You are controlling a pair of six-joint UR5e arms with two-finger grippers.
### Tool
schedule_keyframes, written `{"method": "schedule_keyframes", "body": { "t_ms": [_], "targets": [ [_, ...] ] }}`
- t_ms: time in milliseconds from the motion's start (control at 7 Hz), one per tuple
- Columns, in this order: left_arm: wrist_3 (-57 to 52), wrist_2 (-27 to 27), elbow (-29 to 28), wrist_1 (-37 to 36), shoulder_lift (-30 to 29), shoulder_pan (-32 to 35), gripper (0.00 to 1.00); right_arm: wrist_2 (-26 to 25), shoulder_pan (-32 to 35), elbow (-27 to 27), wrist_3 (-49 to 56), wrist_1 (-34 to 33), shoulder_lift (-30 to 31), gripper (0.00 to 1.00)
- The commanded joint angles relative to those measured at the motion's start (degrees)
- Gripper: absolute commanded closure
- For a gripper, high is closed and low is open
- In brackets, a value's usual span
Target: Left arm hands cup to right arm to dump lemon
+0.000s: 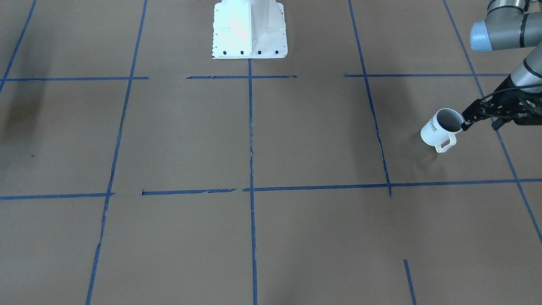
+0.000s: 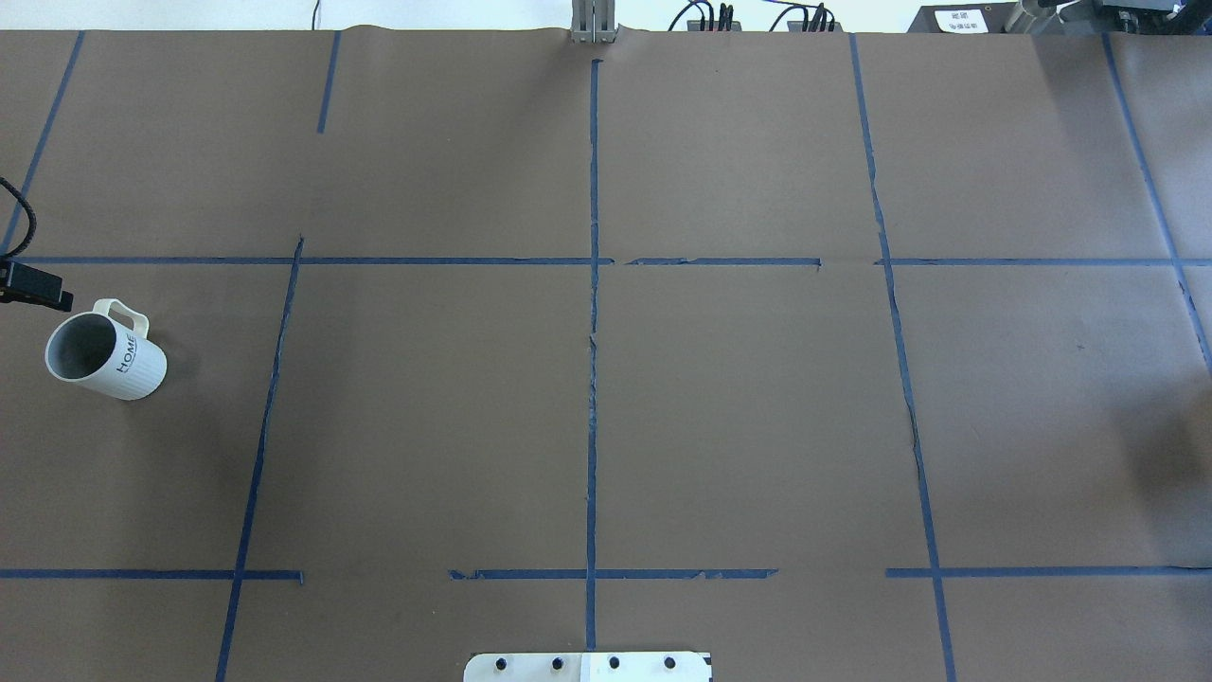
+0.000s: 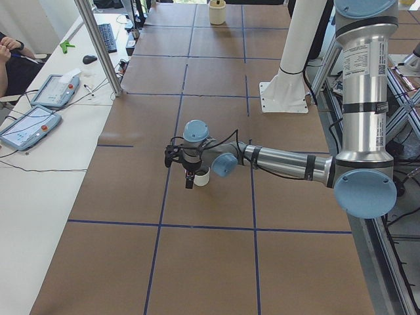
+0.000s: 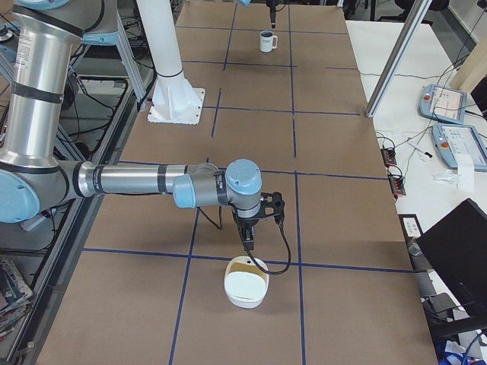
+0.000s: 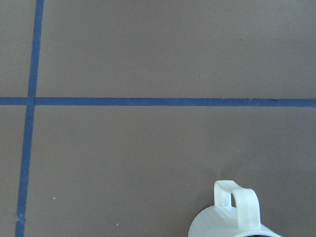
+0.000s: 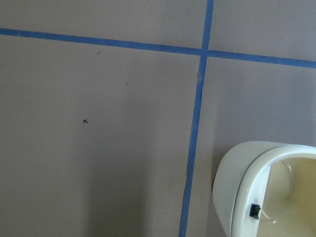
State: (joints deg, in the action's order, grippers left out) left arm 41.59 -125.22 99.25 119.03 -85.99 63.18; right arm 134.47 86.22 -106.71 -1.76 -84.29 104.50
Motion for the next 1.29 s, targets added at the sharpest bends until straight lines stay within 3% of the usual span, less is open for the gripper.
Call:
{"method": "schedule_keyframes", "body": {
  "t_ms": [0,571,714,857,1000,1143],
  "targets": [
    [-0.3,-2.3,-0.2,0.4,0.3,-0.7,0.00,-0.2,0.0,0.1,0.0,0.0,0.0,0.00],
    [0.2,-2.7,-0.6,1.8,1.7,-4.5,0.02,-0.2,0.0,0.1,0.1,0.0,0.0,0.00],
    [0.3,-2.7,-0.6,1.6,1.8,-4.6,0.16,-0.2,0.0,0.1,0.1,0.0,0.0,0.00],
    [0.4,-2.8,-0.7,1.2,1.8,-4.6,0.66,-0.2,0.0,0.1,0.1,-0.2,0.0,0.00],
    [0.5,-2.6,-0.7,1.2,1.9,-4.5,0.85,-0.2,0.0,0.1,0.1,0.0,0.0,0.00],
    [0.5,-2.2,-0.8,1.2,2.4,-4.5,0.93,-0.2,0.0,0.1,0.1,0.0,0.0,0.00]
  ]
}}
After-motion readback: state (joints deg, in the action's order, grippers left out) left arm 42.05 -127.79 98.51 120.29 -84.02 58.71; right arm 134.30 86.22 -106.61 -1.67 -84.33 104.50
